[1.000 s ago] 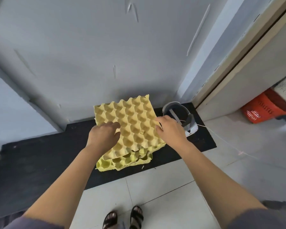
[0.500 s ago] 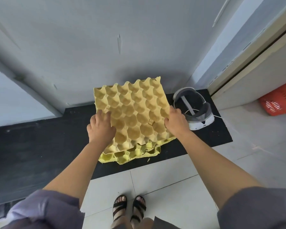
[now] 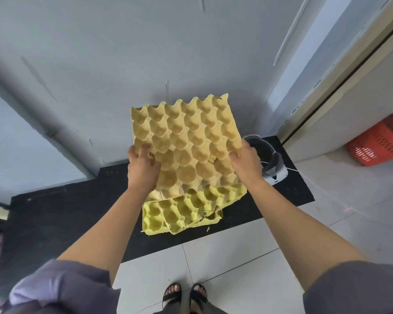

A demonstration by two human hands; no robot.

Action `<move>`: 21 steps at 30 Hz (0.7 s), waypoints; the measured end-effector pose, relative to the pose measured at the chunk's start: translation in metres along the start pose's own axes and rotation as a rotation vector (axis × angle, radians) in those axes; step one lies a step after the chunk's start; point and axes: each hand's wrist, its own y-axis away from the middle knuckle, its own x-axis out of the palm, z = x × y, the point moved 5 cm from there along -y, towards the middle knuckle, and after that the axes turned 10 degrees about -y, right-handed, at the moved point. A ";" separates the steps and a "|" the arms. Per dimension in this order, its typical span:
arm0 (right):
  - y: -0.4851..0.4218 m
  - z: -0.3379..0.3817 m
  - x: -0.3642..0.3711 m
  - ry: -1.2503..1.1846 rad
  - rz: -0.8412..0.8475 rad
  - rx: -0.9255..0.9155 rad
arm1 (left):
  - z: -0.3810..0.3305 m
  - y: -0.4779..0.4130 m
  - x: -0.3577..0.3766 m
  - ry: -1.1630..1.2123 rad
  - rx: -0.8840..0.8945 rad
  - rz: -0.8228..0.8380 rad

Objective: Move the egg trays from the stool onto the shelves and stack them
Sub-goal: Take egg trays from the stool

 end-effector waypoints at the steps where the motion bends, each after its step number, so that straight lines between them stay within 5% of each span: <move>1: 0.005 0.010 -0.010 0.001 -0.023 -0.017 | -0.007 0.004 -0.013 0.012 0.015 -0.017; 11: 0.101 0.117 -0.095 -0.060 -0.180 -0.349 | -0.037 0.088 -0.169 0.068 0.146 -0.284; 21: 0.231 0.203 -0.089 -0.151 -0.046 -0.623 | 0.029 0.225 -0.300 -0.031 0.095 -0.490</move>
